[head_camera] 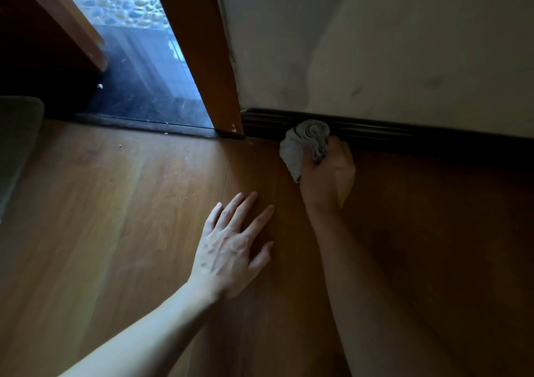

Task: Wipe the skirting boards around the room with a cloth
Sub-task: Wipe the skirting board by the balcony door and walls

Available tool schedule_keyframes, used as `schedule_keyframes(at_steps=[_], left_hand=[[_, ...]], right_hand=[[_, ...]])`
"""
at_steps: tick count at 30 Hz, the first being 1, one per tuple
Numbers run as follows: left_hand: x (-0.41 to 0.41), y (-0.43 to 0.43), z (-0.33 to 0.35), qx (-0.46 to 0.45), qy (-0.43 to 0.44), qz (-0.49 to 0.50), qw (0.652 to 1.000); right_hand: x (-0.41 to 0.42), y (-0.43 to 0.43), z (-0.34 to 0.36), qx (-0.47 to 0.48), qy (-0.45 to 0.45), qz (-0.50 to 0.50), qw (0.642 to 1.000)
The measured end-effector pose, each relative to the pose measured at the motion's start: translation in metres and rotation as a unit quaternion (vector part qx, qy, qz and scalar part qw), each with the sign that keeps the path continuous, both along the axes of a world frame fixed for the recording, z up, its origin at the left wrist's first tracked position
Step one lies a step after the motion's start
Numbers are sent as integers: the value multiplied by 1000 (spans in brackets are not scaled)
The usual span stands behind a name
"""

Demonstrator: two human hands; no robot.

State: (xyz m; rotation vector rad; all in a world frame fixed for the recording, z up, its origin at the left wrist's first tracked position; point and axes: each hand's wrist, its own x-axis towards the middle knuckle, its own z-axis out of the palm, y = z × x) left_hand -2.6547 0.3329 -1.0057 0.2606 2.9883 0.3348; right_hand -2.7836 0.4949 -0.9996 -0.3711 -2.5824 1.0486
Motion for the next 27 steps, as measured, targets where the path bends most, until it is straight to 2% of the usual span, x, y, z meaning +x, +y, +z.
schedule_keyframes(at_steps=[5, 9, 14, 19, 27], left_hand=[[3, 6, -14, -7, 7, -1, 1000], [4, 7, -16, -14, 10, 0, 1000], [4, 9, -20, -30, 25, 6, 999], [4, 10, -22, -36, 29, 6, 999], [4, 10, -19, -50, 10, -6, 999]], right_hand=[[0, 9, -4, -11, 4, -47, 999], [-1, 7, -2, 8, 2, 12, 1000], [0, 8, -5, -9, 8, -25, 1000], [-3, -3, 0, 21, 4, 37, 999], [3, 31, -5, 5, 19, -69, 997]])
